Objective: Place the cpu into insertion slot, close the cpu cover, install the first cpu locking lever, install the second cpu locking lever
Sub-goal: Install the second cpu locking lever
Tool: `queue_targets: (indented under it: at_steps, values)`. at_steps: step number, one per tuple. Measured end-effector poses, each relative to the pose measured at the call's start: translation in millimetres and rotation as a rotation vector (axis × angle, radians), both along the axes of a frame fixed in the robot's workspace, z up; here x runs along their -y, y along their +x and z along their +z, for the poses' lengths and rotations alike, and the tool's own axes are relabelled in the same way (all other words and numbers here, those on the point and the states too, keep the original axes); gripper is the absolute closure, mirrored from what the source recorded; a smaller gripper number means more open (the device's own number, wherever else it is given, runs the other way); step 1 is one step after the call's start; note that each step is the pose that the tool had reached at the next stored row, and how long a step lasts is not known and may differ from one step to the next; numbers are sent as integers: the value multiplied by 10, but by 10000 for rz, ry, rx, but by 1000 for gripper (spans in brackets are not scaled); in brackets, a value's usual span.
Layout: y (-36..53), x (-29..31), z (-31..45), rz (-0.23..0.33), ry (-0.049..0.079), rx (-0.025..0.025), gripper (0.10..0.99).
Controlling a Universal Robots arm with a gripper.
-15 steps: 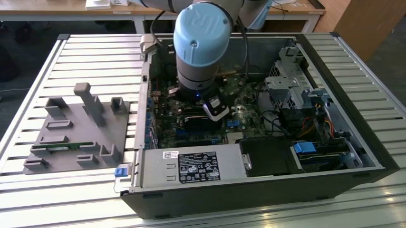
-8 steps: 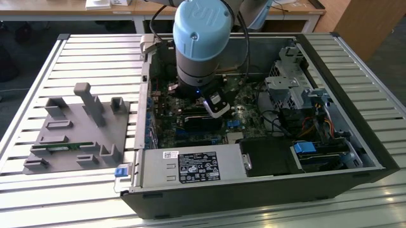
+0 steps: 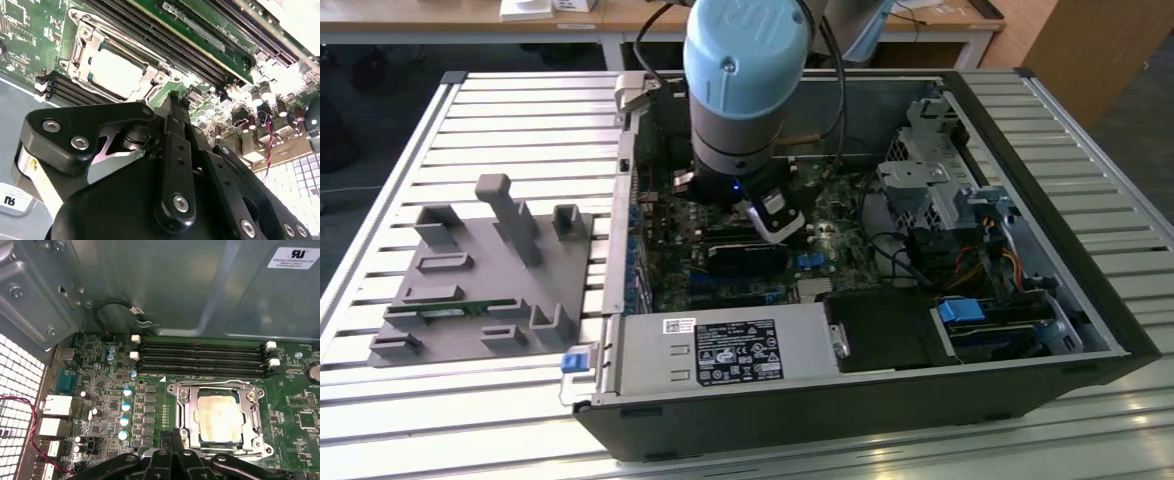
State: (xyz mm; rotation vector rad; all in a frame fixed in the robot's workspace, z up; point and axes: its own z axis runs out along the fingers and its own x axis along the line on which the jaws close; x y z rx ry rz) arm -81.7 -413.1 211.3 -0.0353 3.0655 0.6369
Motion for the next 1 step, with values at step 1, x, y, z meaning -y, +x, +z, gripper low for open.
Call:
queue_targets:
  at_steps: [1]
  values:
    - [0,0,10,0,-1,0,980]
